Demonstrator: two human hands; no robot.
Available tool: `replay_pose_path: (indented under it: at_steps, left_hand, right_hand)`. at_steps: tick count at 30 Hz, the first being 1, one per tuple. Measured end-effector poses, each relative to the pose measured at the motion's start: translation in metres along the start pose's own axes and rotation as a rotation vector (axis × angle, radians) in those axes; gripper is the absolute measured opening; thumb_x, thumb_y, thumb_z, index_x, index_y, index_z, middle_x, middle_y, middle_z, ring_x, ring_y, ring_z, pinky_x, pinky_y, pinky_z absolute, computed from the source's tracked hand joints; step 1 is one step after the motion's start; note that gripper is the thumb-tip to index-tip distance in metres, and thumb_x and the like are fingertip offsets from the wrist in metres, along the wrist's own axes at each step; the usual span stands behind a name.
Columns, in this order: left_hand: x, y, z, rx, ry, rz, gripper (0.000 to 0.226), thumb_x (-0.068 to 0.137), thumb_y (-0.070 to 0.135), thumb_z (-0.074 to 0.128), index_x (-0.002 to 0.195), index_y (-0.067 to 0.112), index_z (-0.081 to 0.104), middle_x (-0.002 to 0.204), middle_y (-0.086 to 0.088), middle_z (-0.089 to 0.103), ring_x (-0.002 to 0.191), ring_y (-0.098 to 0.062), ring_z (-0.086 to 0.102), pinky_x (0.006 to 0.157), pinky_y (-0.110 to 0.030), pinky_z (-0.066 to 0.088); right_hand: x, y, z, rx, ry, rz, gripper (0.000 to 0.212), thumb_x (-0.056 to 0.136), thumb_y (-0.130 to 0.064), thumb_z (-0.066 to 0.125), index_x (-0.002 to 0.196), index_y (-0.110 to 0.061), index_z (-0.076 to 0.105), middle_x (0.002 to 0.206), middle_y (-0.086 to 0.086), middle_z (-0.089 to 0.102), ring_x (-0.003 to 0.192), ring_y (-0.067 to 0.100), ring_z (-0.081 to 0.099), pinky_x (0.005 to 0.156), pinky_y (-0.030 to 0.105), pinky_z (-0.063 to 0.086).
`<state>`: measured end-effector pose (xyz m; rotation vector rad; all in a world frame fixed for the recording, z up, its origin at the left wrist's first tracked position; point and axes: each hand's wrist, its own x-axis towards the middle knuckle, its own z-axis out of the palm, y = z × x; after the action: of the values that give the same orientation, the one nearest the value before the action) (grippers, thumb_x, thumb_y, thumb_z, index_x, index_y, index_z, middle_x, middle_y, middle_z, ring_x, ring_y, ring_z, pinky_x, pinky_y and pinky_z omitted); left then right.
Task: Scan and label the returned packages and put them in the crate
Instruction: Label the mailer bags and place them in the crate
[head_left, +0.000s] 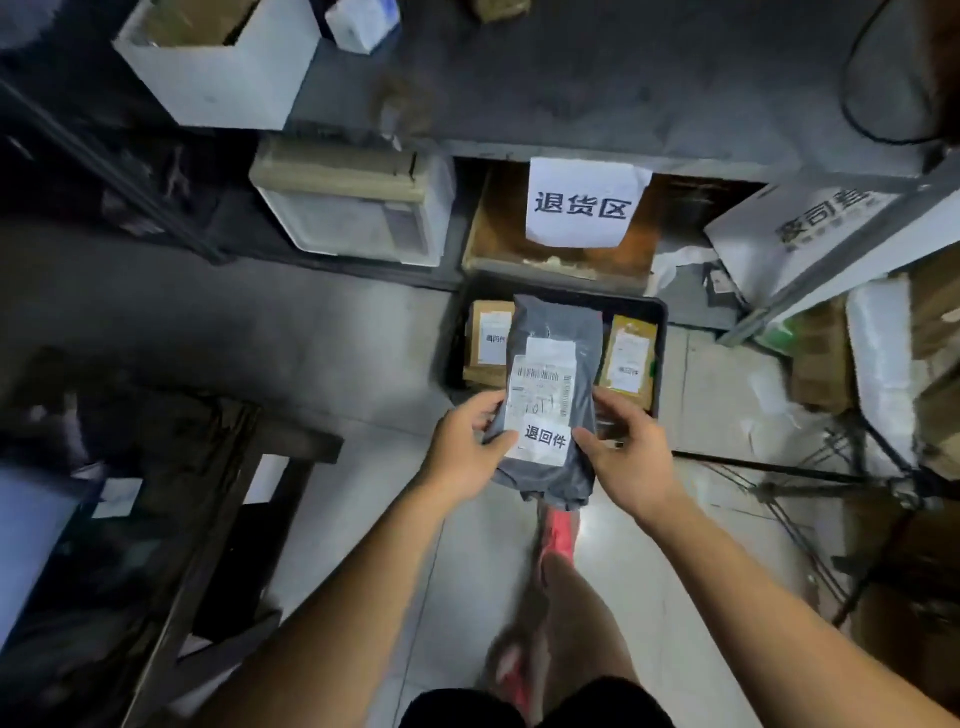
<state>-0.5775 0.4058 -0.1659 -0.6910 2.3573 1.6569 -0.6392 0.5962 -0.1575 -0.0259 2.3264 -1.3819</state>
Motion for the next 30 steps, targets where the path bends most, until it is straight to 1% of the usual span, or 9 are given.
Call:
replay_pose_path:
  at_steps: [3, 6, 8, 12, 16, 19, 22, 27, 30]
  left_hand:
    - [0.077, -0.034, -0.005, 0.017, 0.034, -0.009, 0.047, 0.086, 0.001, 0.069, 0.123, 0.029, 0.064, 0.111, 0.01, 0.071, 0.1, -0.012, 0.065, 0.087, -0.019, 0.049]
    - [0.146, -0.06, 0.003, 0.01, 0.053, 0.002, 0.046, 0.085, -0.003, 0.069, 0.127, 0.017, 0.065, 0.102, 0.019, 0.069, 0.087, 0.008, 0.063, 0.077, -0.008, 0.046]
    - [0.19, -0.078, 0.016, -0.01, 0.029, 0.007, 0.044, 0.085, -0.009, 0.066, 0.125, 0.01, 0.065, 0.1, 0.016, 0.07, 0.084, 0.012, 0.064, 0.076, -0.006, 0.047]
    - [0.278, -0.115, 0.058, -0.014, -0.028, -0.007, 0.041, 0.088, -0.006, 0.064, 0.127, 0.007, 0.063, 0.116, -0.005, 0.072, 0.105, -0.016, 0.069, 0.093, -0.03, 0.055]
    - [0.345, -0.161, 0.095, 0.06, -0.072, -0.027, 0.042, 0.089, 0.006, 0.068, 0.131, 0.012, 0.062, 0.121, -0.003, 0.071, 0.108, -0.014, 0.067, 0.085, -0.011, 0.052]
    - [0.377, -0.188, 0.115, 0.091, -0.132, -0.05, 0.044, 0.09, 0.009, 0.068, 0.134, 0.013, 0.06, 0.126, -0.003, 0.069, 0.115, -0.016, 0.066, 0.093, -0.027, 0.057]
    - [0.394, -0.207, 0.123, 0.206, -0.082, -0.042, 0.043, 0.087, 0.013, 0.074, 0.128, 0.009, 0.063, 0.122, -0.005, 0.071, 0.11, -0.019, 0.068, 0.089, -0.035, 0.059]
    - [0.382, -0.189, 0.11, 0.515, -0.076, 0.038, 0.044, 0.087, 0.024, 0.074, 0.127, 0.009, 0.064, 0.115, -0.007, 0.071, 0.103, -0.027, 0.067, 0.083, -0.038, 0.055]
    - [0.363, -0.143, 0.09, 0.79, -0.145, 0.23, 0.052, 0.088, 0.027, 0.069, 0.135, 0.01, 0.056, 0.13, -0.009, 0.062, 0.116, -0.03, 0.058, 0.09, -0.041, 0.048]
  right_hand:
    - [0.08, 0.023, 0.032, -0.008, -0.038, 0.009, 0.05, 0.088, -0.012, 0.075, 0.136, -0.016, 0.059, 0.114, -0.016, 0.059, 0.088, -0.006, 0.061, 0.091, 0.02, 0.051]
    - [0.152, 0.051, 0.055, -0.02, -0.061, 0.037, 0.051, 0.09, -0.013, 0.073, 0.138, -0.019, 0.057, 0.115, -0.016, 0.061, 0.077, -0.018, 0.062, 0.074, 0.005, 0.049]
    - [0.195, 0.075, 0.063, -0.038, -0.042, 0.083, 0.05, 0.091, -0.012, 0.072, 0.138, -0.022, 0.056, 0.109, -0.017, 0.061, 0.076, -0.024, 0.059, 0.062, 0.002, 0.049]
    - [0.268, 0.127, 0.073, -0.105, 0.001, 0.157, 0.049, 0.093, -0.014, 0.069, 0.138, -0.025, 0.055, 0.116, -0.011, 0.063, 0.078, -0.027, 0.056, 0.053, -0.001, 0.044]
    - [0.327, 0.176, 0.088, -0.182, 0.02, 0.203, 0.054, 0.091, -0.015, 0.072, 0.141, -0.025, 0.054, 0.126, -0.006, 0.066, 0.085, -0.004, 0.063, 0.068, 0.006, 0.051]
    - [0.357, 0.208, 0.101, -0.24, 0.024, 0.224, 0.057, 0.089, -0.015, 0.074, 0.142, -0.023, 0.054, 0.128, -0.001, 0.068, 0.091, 0.01, 0.068, 0.082, 0.029, 0.061]
    - [0.368, 0.23, 0.114, -0.278, 0.027, 0.285, 0.059, 0.084, -0.013, 0.079, 0.139, -0.02, 0.057, 0.123, 0.0, 0.069, 0.092, 0.011, 0.067, 0.079, 0.018, 0.056]
    - [0.352, 0.217, 0.113, -0.357, 0.064, 0.392, 0.046, 0.088, -0.019, 0.07, 0.133, -0.019, 0.059, 0.119, 0.003, 0.071, 0.109, 0.026, 0.065, 0.09, 0.033, 0.054]
    - [0.327, 0.171, 0.088, -0.522, 0.027, 0.386, 0.047, 0.093, -0.025, 0.062, 0.138, -0.021, 0.053, 0.131, 0.004, 0.062, 0.121, 0.028, 0.056, 0.094, 0.042, 0.053]
